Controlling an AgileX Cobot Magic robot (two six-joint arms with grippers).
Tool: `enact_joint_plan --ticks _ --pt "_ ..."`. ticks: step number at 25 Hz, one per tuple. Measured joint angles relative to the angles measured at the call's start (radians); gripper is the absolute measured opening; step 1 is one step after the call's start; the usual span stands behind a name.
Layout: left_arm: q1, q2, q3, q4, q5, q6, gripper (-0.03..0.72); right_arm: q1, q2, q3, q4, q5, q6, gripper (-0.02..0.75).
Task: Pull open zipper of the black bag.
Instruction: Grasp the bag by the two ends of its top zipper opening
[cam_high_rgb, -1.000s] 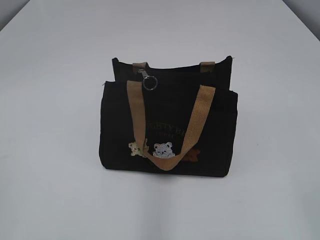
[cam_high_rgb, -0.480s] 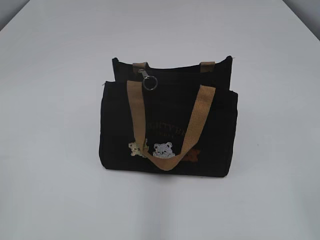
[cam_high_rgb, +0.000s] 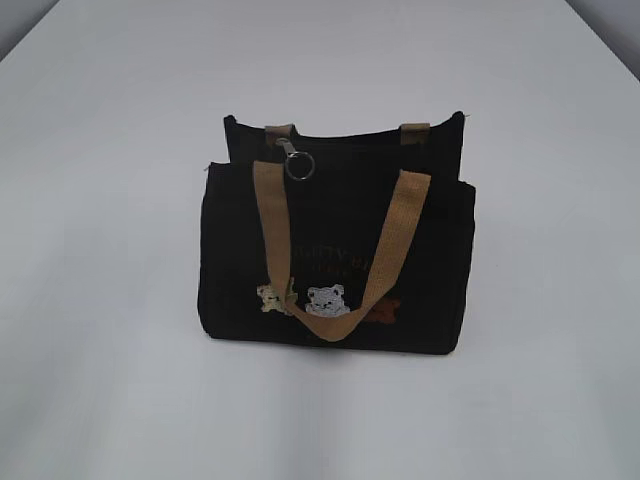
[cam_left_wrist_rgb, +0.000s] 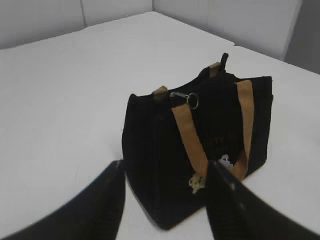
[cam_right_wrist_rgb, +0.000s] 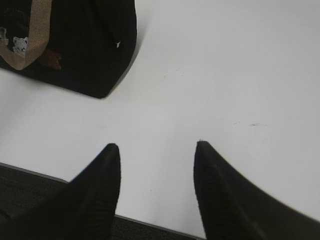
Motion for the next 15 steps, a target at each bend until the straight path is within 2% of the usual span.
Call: enact_joint_plan --ticks 3,6,8,10,13,15 --pt "0.000 0.260 0.000 -0.275 -0.025 0.416 0.440 0.000 0.000 0.000 0.000 0.000 0.000 0.379" --pt "0.000 0.537 0.001 -0.498 -0.007 0.729 0.454 0.000 0.000 0.000 0.000 0.000 0.000 0.379" --pt "0.000 0.664 0.001 -0.599 0.043 0.877 0.456 0.000 0.000 0.001 0.000 0.000 0.000 0.379" --pt "0.000 0.774 -0.012 -0.641 0.069 0.977 0.456 0.000 0.000 0.001 0.000 0.000 0.000 0.379" --pt "-0.013 0.900 -0.043 -0.652 0.077 1.024 0.460 0.000 0.000 0.001 0.000 0.000 0.000 0.379" --pt "-0.045 0.949 -0.067 -0.658 0.066 1.049 0.465 0.000 0.000 0.001 0.000 0.000 0.000 0.379"
